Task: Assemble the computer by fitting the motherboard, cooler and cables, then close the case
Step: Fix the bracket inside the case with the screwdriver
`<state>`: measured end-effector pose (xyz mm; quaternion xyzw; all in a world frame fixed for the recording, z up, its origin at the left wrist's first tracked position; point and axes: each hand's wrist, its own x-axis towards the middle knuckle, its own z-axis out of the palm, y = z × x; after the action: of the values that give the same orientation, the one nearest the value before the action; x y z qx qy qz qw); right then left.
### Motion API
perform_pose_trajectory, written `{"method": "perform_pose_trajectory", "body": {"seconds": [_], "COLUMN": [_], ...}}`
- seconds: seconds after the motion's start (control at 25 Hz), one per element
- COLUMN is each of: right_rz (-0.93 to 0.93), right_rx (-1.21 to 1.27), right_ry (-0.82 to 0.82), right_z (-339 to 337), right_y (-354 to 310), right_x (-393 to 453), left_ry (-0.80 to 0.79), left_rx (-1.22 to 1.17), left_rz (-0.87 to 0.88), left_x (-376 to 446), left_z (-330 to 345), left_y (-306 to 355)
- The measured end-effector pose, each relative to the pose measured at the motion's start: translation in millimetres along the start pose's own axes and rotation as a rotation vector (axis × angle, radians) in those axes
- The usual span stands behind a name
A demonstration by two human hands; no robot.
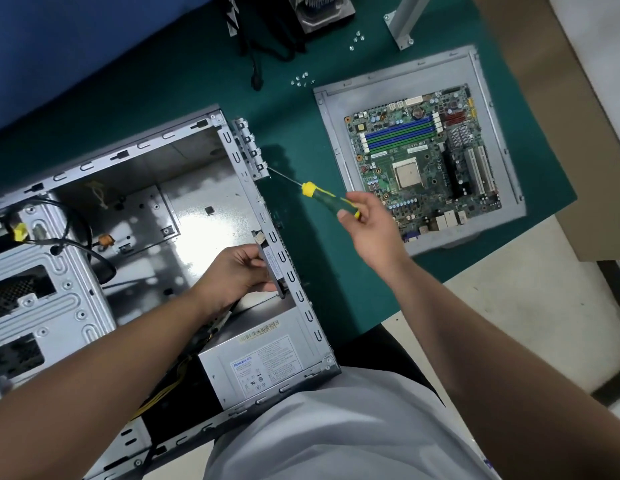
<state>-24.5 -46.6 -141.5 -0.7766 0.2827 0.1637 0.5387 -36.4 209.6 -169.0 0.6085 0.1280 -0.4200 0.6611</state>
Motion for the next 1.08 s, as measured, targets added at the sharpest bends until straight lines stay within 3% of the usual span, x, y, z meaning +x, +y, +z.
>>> {"method": "perform_pose_trajectory", "body": {"seconds": [0.08,0.16,0.4,0.6,0.84,1.08], "right_rz": [-0.170,-0.286,-0.296,-0.322,-0.414,-0.481], "right_rx": [-0.388,-0.578,-0.720,-0.684,-0.773,-1.007], "right_ry": [-0.006,-0.019,-0.042,-0.058,0.058,0.115], "right_z": [5,8,10,11,24,46], "right_y": [9,12,2,-54,-135,-156], "right_x": [3,6,11,65,164,208], "left_ry": [0.002,0.002,-0.001,-0.019,-0.035,-0.001], "left_rx": [-0.007,-0.001,0.003,-0.011,-0.084,-0.103], "left_rz": [0.003,-0.006,-0.048,-0.059,-0.070,-0.077], "left_x": [2,3,5,3,-1,-1], "left_z": [-2,-3,-5,-5,-2,0], "left_y": [-2,-4,-5,-2,6,7]}}
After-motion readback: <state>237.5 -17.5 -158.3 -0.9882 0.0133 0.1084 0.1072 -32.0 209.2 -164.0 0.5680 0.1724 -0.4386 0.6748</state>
